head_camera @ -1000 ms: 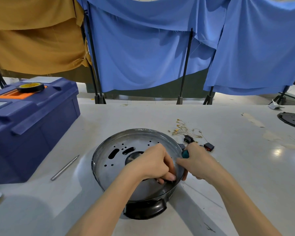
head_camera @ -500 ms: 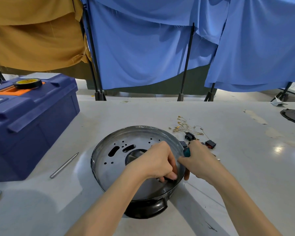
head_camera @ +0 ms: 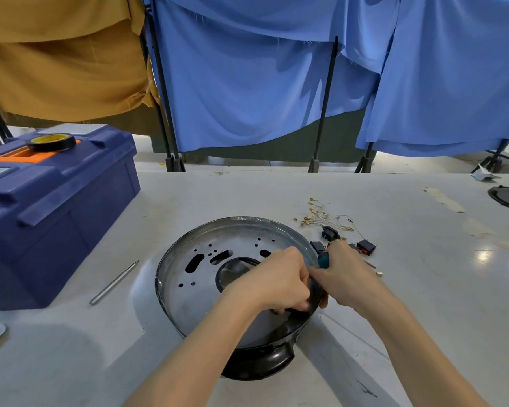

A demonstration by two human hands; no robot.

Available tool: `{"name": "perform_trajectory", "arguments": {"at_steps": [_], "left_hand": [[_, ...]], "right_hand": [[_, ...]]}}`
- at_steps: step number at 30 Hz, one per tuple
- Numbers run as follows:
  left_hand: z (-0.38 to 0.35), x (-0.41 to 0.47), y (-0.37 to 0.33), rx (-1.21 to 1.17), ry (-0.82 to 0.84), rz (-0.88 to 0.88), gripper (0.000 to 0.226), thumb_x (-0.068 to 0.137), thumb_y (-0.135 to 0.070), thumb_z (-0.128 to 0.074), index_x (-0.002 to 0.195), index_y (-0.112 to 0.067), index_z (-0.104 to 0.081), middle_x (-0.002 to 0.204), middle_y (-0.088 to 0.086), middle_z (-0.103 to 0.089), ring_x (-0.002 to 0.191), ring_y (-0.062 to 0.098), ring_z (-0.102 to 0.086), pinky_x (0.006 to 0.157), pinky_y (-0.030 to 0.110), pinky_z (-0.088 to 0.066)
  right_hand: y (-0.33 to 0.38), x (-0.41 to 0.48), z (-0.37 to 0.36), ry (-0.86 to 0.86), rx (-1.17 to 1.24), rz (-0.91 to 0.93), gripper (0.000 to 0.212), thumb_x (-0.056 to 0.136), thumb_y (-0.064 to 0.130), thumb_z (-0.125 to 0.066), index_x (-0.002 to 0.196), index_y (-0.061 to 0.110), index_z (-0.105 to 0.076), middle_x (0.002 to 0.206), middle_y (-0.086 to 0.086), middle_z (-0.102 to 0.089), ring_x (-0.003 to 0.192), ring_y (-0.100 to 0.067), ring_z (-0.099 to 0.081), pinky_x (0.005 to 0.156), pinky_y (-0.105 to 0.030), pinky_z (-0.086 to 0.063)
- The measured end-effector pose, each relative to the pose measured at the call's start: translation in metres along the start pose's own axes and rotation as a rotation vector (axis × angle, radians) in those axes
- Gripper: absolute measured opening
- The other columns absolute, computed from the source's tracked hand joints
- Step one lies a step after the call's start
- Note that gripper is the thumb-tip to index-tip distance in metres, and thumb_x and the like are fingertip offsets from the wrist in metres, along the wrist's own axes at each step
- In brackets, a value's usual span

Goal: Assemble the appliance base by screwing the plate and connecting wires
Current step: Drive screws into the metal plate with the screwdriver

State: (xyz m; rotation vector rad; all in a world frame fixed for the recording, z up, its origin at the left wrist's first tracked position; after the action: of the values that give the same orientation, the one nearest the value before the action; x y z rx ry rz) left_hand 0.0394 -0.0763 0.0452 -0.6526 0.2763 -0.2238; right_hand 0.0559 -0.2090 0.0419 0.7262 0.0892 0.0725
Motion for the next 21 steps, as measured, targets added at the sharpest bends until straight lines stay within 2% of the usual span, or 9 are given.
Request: {"name": "perform_trajectory", "arguments": {"at_steps": [2,5,8,11,14,15,17,19,21], "left_hand": [[0.0,0.0,-0.001,0.01,-0.031,0.012,0.025,0.074,0.0,-0.072,0.055,-0.009,-0.058,0.06,0.013,-0.06,0.042,0.022,-0.055,0.046,0.031,-0.054],[-0.004,-0.003,0.0,0.036,-0.116,-0.014,0.015,0.072,-0.001,-0.068,0.059,-0.005,-0.062,0.07,0.017,-0.067,0.055,0.027,-0.06,0.059,0.044,-0.058],[-0.002,-0.01,0.006,-0.092,-0.072,-0.039,0.018,0.075,-0.003,-0.073,0.061,-0.012,-0.065,0.059,0.006,-0.062,0.053,0.018,-0.058,0.055,0.032,-0.055],[0.011,-0.018,0.013,-0.285,0.068,-0.031,0.009,0.082,0.0,-0.073,0.081,-0.009,-0.072,0.053,-0.004,-0.06,0.047,0.008,-0.057,0.055,0.021,-0.05],[0.018,-0.02,0.017,-0.387,0.127,-0.052,0.021,0.083,0.01,-0.066,0.097,-0.004,-0.071,0.063,-0.003,-0.065,0.052,0.007,-0.061,0.06,0.018,-0.051],[0.018,-0.02,0.017,-0.38,0.126,-0.052,0.023,0.082,0.012,-0.066,0.1,-0.002,-0.071,0.065,-0.001,-0.065,0.052,0.007,-0.06,0.058,0.017,-0.051],[0.016,-0.019,0.016,-0.35,0.121,-0.044,0.026,0.08,0.014,-0.067,0.101,0.0,-0.071,0.067,0.0,-0.064,0.049,0.007,-0.059,0.054,0.017,-0.049],[0.013,-0.018,0.015,-0.362,0.131,-0.03,0.027,0.078,0.015,-0.068,0.098,-0.003,-0.072,0.068,0.0,-0.063,0.048,0.005,-0.058,0.052,0.016,-0.048],[0.012,-0.016,0.017,-0.39,0.131,-0.02,0.028,0.077,0.017,-0.068,0.095,-0.004,-0.072,0.068,0.0,-0.063,0.05,0.004,-0.059,0.053,0.017,-0.05]], "right_hand": [[0.001,0.0,0.0,0.006,-0.006,-0.001,0.023,0.084,0.006,-0.057,0.067,0.008,-0.041,0.03,0.001,-0.05,0.021,-0.007,-0.039,0.027,-0.011,-0.023],[0.003,-0.001,0.0,-0.001,0.002,-0.001,0.024,0.081,0.004,-0.055,0.064,0.009,-0.039,0.031,-0.001,-0.051,0.02,-0.008,-0.037,0.028,-0.01,-0.021],[0.004,-0.003,0.0,-0.025,0.046,-0.013,0.023,0.078,0.004,-0.053,0.063,0.01,-0.038,0.032,-0.002,-0.052,0.02,-0.009,-0.035,0.029,-0.01,-0.02],[0.002,-0.005,0.001,-0.016,0.107,-0.022,0.033,0.084,0.009,-0.057,0.062,0.013,-0.032,0.029,0.002,-0.045,0.02,-0.009,-0.028,0.029,-0.01,-0.018],[-0.001,-0.007,0.008,0.04,0.165,-0.048,0.039,0.091,0.025,-0.061,0.063,0.007,-0.041,0.044,-0.009,-0.062,0.026,-0.012,-0.023,0.033,-0.014,-0.021],[-0.002,-0.006,0.014,-0.012,0.181,-0.037,0.044,0.092,0.031,-0.062,0.063,0.001,-0.047,0.047,-0.009,-0.064,0.029,-0.012,-0.024,0.034,-0.016,-0.024],[0.0,-0.006,0.03,-0.277,0.278,0.019,0.05,0.092,0.035,-0.063,0.061,-0.003,-0.058,0.046,-0.005,-0.062,0.035,-0.012,-0.032,0.043,-0.02,-0.033],[0.007,-0.009,0.051,-0.58,0.552,0.105,0.049,0.091,0.031,-0.063,0.055,0.0,-0.05,0.045,-0.007,-0.05,0.041,-0.016,-0.036,0.048,-0.025,-0.035],[0.018,-0.018,0.067,-0.661,0.925,0.224,0.047,0.091,0.023,-0.063,0.05,0.011,-0.045,0.043,-0.004,-0.041,0.036,-0.016,-0.03,0.041,-0.021,-0.029]]}}
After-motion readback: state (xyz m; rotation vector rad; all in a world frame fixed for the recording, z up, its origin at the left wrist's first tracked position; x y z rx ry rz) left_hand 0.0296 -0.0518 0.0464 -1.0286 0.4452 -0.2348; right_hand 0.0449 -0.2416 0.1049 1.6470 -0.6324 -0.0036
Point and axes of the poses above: each hand's wrist, its own x-axis towards the middle knuckle, its own z-axis out of the back of the hand, y = z × x, the point moved 1 cm from there along x, towards the middle knuckle
